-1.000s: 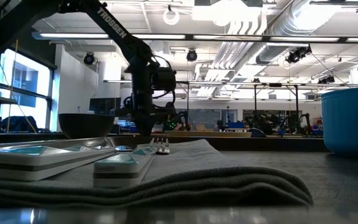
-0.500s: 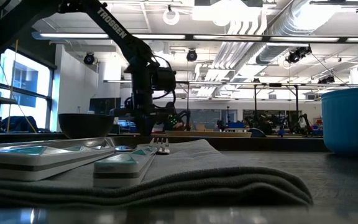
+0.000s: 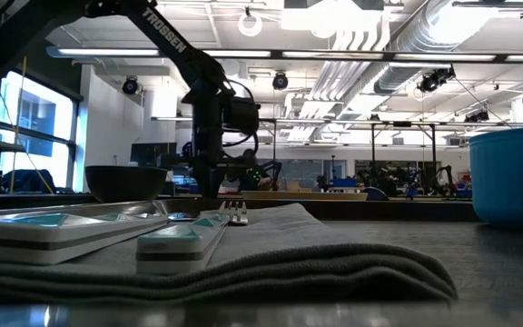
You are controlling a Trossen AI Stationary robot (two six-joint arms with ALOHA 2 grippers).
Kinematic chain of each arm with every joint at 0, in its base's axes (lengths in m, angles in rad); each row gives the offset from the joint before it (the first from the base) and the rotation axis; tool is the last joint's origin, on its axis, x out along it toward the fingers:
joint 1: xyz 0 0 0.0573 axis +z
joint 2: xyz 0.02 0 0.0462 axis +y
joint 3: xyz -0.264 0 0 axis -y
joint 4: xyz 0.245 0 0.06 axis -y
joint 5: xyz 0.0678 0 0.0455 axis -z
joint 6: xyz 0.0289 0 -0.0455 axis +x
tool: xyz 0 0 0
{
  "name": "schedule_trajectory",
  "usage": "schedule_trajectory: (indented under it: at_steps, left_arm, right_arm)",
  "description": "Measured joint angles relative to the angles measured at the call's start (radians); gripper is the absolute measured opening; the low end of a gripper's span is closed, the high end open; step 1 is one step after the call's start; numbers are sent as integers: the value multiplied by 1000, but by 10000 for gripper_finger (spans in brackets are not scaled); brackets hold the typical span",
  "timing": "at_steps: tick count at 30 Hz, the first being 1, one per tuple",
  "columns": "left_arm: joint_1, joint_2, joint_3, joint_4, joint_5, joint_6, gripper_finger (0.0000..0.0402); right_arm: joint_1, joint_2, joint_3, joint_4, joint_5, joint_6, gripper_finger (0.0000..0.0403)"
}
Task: Set up tray
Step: Put the blue spoon on the gray table napkin to the right side of the white fork
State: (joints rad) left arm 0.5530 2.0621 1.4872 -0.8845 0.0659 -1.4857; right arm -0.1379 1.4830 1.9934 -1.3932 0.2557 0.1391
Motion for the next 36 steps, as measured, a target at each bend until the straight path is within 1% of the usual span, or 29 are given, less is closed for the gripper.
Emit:
schedule_trajectory:
  at_steps: [3, 8, 17, 22, 29, 36]
  left_arm:
    - [-13, 0, 0, 3, 20, -1, 34]
    - [-36, 0, 0, -4, 55, -3, 46]
    - [-96, -39, 0, -12, 65, -24, 38]
    - [-124, -78, 0, -38, 59, -39, 42]
    - [-183, -126, 0, -43, 52, -81, 40]
    - [-305, -146, 16, -34, 59, -135, 39]
  right_arm:
    - [0, 0, 0, 8, 0, -7, 123]
    - [0, 0, 0, 6, -7, -9, 117]
    - [0, -4, 0, -29, -69, -9, 117]
    - [2, -32, 0, -32, -73, -9, 117]
    - [2, -81, 0, -35, -36, -9, 117]
    - [2, -158, 0, -100, 13, -9, 117]
